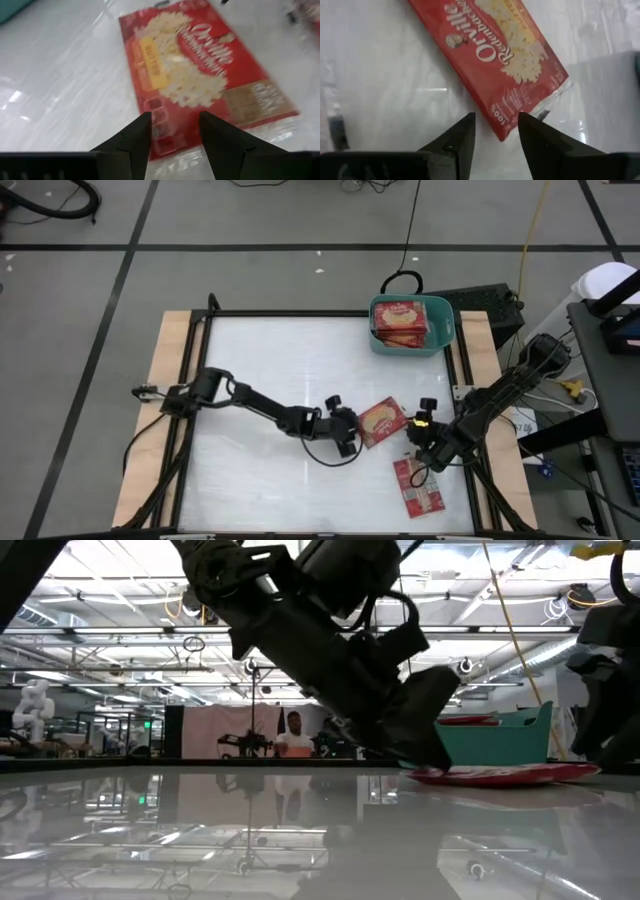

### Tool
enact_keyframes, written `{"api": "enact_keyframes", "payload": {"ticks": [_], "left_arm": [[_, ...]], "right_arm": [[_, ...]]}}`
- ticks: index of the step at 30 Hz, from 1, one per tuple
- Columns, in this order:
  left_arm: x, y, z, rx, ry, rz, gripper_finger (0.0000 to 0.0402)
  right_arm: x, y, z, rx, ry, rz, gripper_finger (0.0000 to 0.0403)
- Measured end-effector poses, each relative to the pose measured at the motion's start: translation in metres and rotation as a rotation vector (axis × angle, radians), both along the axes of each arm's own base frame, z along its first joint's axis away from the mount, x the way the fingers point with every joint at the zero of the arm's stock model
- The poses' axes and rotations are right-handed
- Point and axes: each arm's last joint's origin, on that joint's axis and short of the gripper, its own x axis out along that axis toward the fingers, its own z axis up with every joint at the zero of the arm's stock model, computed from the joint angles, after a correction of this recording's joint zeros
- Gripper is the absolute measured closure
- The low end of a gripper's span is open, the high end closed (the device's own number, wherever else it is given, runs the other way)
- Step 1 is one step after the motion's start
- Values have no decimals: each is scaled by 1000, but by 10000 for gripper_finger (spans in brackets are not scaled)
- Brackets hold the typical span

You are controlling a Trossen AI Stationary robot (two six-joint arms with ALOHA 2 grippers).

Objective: Sort popcorn bags into baskets
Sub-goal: Put the red popcorn bag into the green bin

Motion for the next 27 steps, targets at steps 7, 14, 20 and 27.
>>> {"api": "enact_keyframes", "payload": {"ticks": [7,14,20,27], "left_arm": [[-1,6,-3,-19,35,-2,231],[-1,6,-2,-30,44,-23,231],[-11,6,34,-42,57,-41,231],[-44,10,120,-18,20,-18,231]], "right_arm": [[-5,-6,-19,23,0,56,264],[-11,-15,-39,22,-125,77,320],[-6,-11,-37,-6,-155,143,394],[10,-1,-15,-355,-171,358,400]]}}
